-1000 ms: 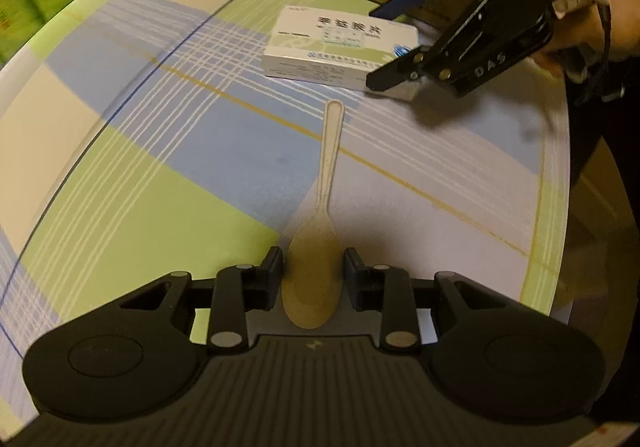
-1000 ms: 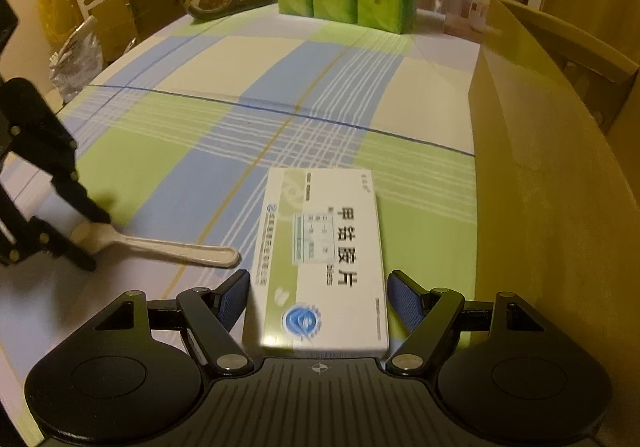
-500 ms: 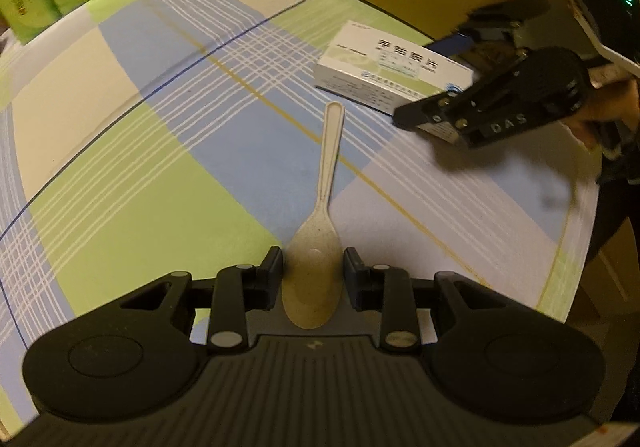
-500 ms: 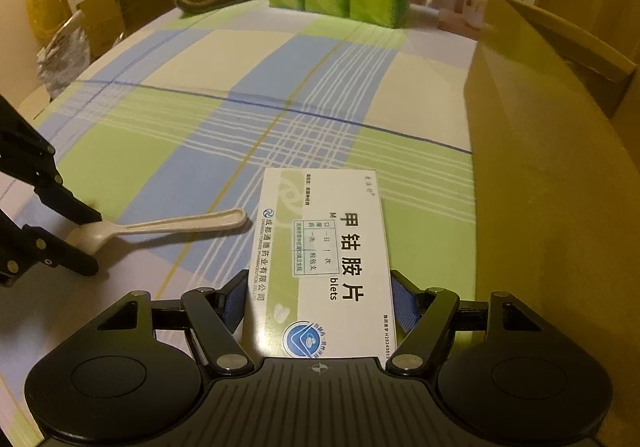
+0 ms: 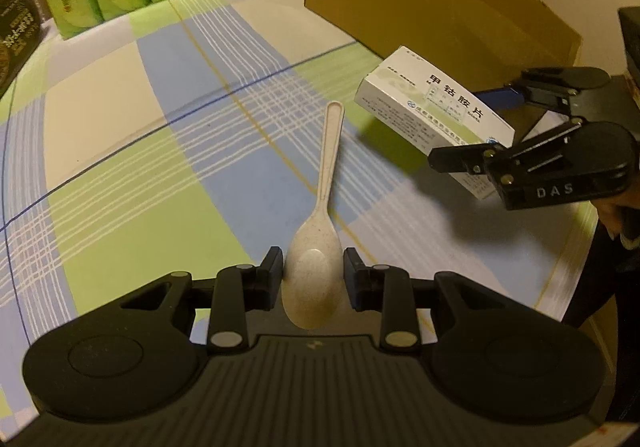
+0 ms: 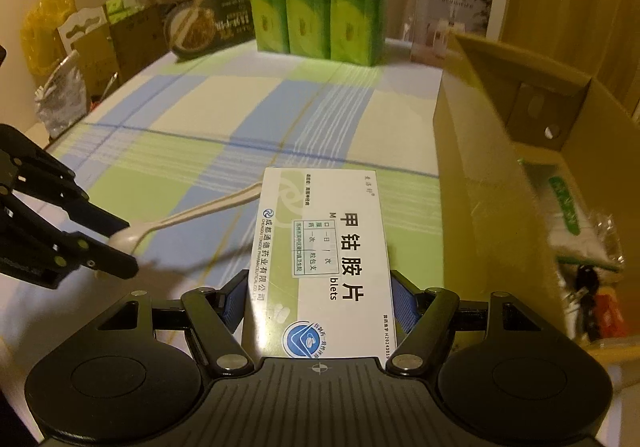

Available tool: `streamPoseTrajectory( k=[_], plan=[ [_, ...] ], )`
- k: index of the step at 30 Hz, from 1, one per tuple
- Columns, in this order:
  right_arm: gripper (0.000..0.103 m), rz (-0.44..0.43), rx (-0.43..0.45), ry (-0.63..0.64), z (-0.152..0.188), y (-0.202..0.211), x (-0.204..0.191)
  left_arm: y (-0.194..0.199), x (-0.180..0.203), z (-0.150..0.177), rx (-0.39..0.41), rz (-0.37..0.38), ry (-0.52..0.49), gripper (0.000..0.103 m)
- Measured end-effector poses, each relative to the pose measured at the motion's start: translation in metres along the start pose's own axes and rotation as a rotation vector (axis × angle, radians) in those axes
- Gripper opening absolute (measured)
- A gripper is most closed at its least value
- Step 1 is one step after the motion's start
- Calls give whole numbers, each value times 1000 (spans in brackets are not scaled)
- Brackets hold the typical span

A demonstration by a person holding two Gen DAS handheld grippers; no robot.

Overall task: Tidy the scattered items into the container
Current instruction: 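Carry the spoon and medicine box over the cardboard box with both tools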

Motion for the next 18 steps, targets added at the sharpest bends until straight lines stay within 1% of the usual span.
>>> streamPoseTrajectory(
  k=[8, 18],
  plan=[
    [68, 3, 27, -1, -8, 24, -10, 25, 9, -6, 44, -19, 64, 27],
    [68, 20, 78, 8, -11, 60, -16, 51, 24, -11, 81, -34, 69, 27]
  ],
)
Point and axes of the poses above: each gripper's, at about its wrist camera, not at the fingertips, and y roughly against the way its jaws point, x to its right, z to its underside, the point moved 3 cm from there along -y, roughly the way its jaws point, and after that the axes turned 12 degrees about -z, right-handed, at the moved point
